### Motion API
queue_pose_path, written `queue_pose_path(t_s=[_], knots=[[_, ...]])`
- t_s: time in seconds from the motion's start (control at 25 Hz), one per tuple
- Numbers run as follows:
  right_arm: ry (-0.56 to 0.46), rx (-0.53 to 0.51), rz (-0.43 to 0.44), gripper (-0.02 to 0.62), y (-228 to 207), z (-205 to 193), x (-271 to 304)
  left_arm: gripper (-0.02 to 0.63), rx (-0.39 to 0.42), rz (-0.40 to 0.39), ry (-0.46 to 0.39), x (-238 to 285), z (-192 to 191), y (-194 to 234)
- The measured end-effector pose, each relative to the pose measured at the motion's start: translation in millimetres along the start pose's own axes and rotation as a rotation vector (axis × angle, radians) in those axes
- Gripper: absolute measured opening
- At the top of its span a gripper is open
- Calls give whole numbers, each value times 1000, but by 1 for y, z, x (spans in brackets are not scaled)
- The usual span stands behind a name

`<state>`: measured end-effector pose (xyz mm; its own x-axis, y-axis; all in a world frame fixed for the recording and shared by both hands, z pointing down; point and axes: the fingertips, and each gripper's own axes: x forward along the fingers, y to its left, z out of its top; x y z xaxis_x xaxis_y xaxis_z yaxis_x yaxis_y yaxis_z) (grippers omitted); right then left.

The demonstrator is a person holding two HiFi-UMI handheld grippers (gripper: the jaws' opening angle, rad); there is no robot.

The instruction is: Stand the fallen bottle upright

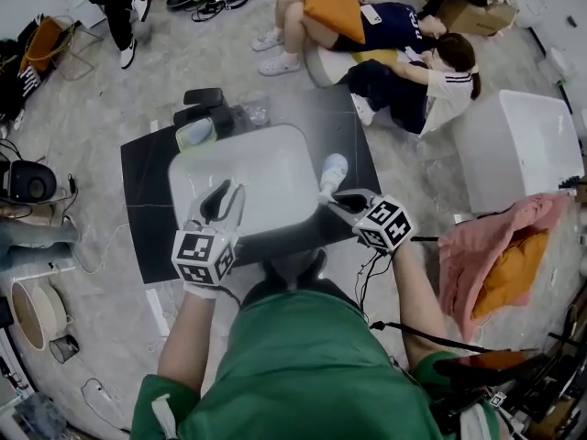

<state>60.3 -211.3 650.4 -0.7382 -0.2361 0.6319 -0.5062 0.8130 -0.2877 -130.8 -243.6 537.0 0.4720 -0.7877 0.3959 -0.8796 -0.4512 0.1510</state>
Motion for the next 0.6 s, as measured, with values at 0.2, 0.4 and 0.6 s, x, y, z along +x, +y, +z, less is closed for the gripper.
queue_pose_path(t_s=[0.2, 0.4, 0.6], knots=[[-141, 232, 55, 49, -12, 23, -15, 103, -12, 11, 0, -1, 3, 3], [-237, 409, 68, 49, -26, 37, -29, 103, -13, 13, -3, -1, 9, -1], [-320, 529, 54, 51, -55, 53, -47, 101, -5, 20, -11, 6, 25, -6]])
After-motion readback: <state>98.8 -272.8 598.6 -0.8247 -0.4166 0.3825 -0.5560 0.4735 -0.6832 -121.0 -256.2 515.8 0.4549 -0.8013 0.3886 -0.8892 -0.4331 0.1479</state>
